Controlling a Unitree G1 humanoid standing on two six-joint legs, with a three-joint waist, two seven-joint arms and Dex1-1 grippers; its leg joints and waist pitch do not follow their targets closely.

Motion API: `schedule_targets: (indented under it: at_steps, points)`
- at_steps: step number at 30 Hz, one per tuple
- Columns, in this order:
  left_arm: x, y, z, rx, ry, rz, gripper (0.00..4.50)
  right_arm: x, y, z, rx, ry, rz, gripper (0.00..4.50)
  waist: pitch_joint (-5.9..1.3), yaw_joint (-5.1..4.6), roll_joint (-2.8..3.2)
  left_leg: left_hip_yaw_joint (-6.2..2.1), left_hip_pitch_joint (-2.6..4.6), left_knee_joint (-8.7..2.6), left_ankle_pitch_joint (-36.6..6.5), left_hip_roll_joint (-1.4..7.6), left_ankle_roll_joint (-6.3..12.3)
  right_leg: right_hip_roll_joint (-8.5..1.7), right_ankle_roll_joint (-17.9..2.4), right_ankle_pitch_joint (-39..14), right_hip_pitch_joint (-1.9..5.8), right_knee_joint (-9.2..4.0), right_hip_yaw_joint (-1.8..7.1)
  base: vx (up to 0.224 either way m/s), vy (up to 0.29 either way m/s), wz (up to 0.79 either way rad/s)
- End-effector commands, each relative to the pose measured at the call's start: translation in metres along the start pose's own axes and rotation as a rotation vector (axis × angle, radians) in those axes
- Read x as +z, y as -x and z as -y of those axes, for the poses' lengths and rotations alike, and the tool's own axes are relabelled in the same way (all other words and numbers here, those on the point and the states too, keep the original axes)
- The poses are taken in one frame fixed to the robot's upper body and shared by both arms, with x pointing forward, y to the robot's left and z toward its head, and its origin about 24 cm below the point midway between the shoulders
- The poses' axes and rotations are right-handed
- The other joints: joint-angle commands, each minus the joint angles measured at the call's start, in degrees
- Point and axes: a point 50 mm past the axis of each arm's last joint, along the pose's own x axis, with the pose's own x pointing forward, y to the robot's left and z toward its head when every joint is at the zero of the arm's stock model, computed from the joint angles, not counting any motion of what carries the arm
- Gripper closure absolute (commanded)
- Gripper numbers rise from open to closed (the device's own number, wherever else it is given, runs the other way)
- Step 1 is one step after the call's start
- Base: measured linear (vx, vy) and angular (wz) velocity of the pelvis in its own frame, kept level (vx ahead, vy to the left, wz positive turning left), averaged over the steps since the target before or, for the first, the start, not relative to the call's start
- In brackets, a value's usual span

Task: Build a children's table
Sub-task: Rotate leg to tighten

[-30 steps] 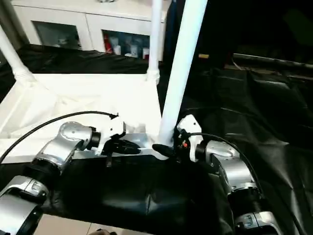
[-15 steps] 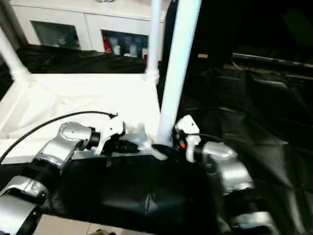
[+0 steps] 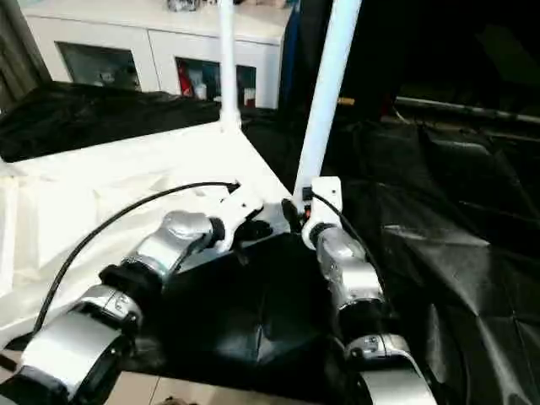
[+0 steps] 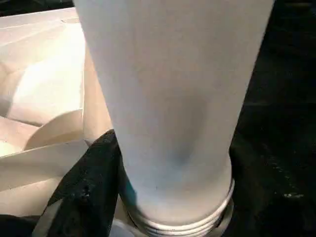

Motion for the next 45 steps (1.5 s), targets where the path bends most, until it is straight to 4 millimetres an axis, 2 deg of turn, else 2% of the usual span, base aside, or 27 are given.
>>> schedule_targets:
  at_steps: [1,2,4,10,13,14,15,16,20,22,26,27,31,36,40,43,45]
  points:
    - [0.002,-0.004,0.005,-0.03,-0.018,0.006,4.5,-0.01,-0.002,-0.019,0.102,-0.01,-0.033,1.8,-2.92,-0.19,-0.13,-2.56,1.77,-4.58,-21.1,3.83,-2.11,-4.24,-10.0,-17.3,0.77,-5.76,2.83,0.0,0.0,0.0]
    - [0.0,-0.002,0.003,-0.032,-0.024,0.0,4.5,-0.006,0.0,-0.018,0.133,-0.005,0.003,1.45,-2.91,-0.19,-0.07,-2.58,1.67,-4.58,-21.2,3.77,-1.9,-4.29,-10.1,-17.5,0.84,-5.77,2.84,0.0,0.0,0.0]
    - [-0.003,0.002,0.0,-0.044,-0.026,0.002,4.5,-0.003,0.002,-0.016,0.177,0.006,0.021,1.1,-2.96,-0.09,-0.25,-2.55,1.64,-4.52,-20.7,3.85,-1.57,-4.41,-10.1,-17.2,0.93,-5.72,2.86,0.0,0.0,0.0]
    - [-0.016,0.018,-0.006,-0.125,-0.038,-0.013,4.5,0.001,0.017,0.003,0.31,0.168,0.018,0.66,-3.11,0.2,-0.38,-2.32,1.25,-4.24,-16.3,3.94,0.68,-4.35,-11.4,-12.4,1.46,-5.17,2.72,0.0,0.0,0.0]
    - [-0.019,0.026,-0.008,-0.189,-0.049,0.007,4.5,-0.001,0.028,0.012,0.409,0.214,-0.006,0.66,-3.15,0.2,-0.43,-2.27,1.0,-4.11,-14.9,3.96,1.77,-4.33,-12.5,-9.6,1.71,-4.81,2.71,0.0,0.0,0.0]
    - [-0.022,0.036,-0.008,-0.271,-0.055,0.024,4.5,-0.001,0.039,0.018,0.516,0.24,-0.031,0.66,-3.13,0.29,-0.52,-2.25,0.92,-4.04,-14.4,3.94,2.51,-4.32,-12.9,-8.9,1.89,-4.75,2.64,0.0,0.0,0.0]
    - [-0.023,0.04,-0.008,-0.3,-0.054,0.026,4.5,-0.001,0.043,0.02,0.55,0.25,-0.038,0.66,-3.2,0.56,-0.49,-2.25,1.03,-3.92,-14.1,4.1,2.84,-4.43,-13.1,-8.2,1.95,-4.65,2.67,0.0,0.0,0.0]
    - [-0.025,0.045,-0.008,-0.341,-0.054,0.023,4.5,0.0,0.047,0.022,0.583,0.256,-0.044,0.66,-3.19,0.42,-0.57,-2.2,0.8,-3.92,-13.1,4.14,3.54,-4.28,-13.7,-6.6,1.97,-4.29,2.65,0.0,0.0,0.0]
    - [-0.03,0.056,-0.005,-0.44,-0.036,0.01,4.5,0.001,0.051,0.025,0.614,0.269,-0.046,0.66,-3.43,0.5,-0.46,-1.81,0.96,-3.61,-10.8,4.27,4.15,-4.01,-16.2,-2.9,1.65,-3.6,2.46,0.0,0.0,0.0]
    - [-0.032,0.06,-0.004,-0.465,-0.022,0.017,4.5,0.001,0.051,0.025,0.629,0.265,-0.05,0.66,-3.3,0.7,-0.3,-1.76,0.98,-3.62,-10.8,4.32,4.08,-4.08,-16.7,-3.0,1.59,-3.56,2.47,0.0,0.0,0.0]
    - [-0.034,0.064,-0.004,-0.467,-0.017,0.023,4.5,-0.001,0.054,0.025,0.666,0.265,-0.066,0.66,-3.13,1.12,-0.51,-1.83,1.12,-3.83,-13.0,4.36,2.65,-4.32,-15.5,-7.8,1.57,-4.04,2.62,0.0,0.0,0.0]
    - [-0.034,0.065,-0.004,-0.469,-0.016,0.021,4.5,-0.002,0.054,0.024,0.675,0.256,-0.069,0.83,-3.11,1.14,-0.59,-1.84,1.11,-3.87,-13.1,4.33,2.41,-4.26,-15.1,-8.3,1.51,-4.08,2.64,0.0,0.0,0.0]
    - [-0.035,0.067,-0.004,-0.468,-0.014,0.018,4.5,-0.004,0.054,0.024,0.687,0.254,-0.079,1.03,-3.16,1.12,-0.58,-1.91,1.11,-3.91,-12.7,4.32,2.07,-4.26,-14.6,-8.2,1.51,-3.96,2.64,0.0,0.0,0.0]
    - [-0.035,0.068,-0.003,-0.469,-0.009,0.015,4.5,-0.005,0.054,0.022,0.697,0.241,-0.078,1.46,-3.2,1.04,-0.69,-1.87,1.06,-3.78,-11.4,4.22,2.5,-4.24,-14.7,-6.9,1.56,-3.85,2.64,0.0,0.0,0.0]
    - [-0.036,0.069,-0.002,-0.471,-0.005,0.012,4.5,-0.006,0.054,0.022,0.696,0.235,-0.079,1.58,-3.24,1.01,-0.74,-1.87,1.13,-3.73,-11.1,4.22,2.65,-4.2,-14.8,-6.5,1.55,-3.78,2.65,0.0,0.0,0.0]
    - [-0.038,0.062,-0.003,-0.384,-0.009,-0.009,4.5,-0.011,0.048,0.023,0.582,0.196,-0.073,1.67,-3.24,0.88,-0.81,-1.81,1.03,-3.65,-10.2,4.17,2.99,-4.19,-15.1,-5.2,1.52,-3.68,2.69,0.0,0.0,0.0]
    - [-0.036,0.054,-0.005,-0.311,-0.01,-0.011,4.5,-0.016,0.043,0.025,0.47,0.169,-0.073,1.68,-3.2,0.76,-0.83,-1.89,1.2,-3.72,-11.4,4.06,2.21,-4.24,-15.1,-6.8,1.37,-3.91,2.66,0.0,0.0,0.0]
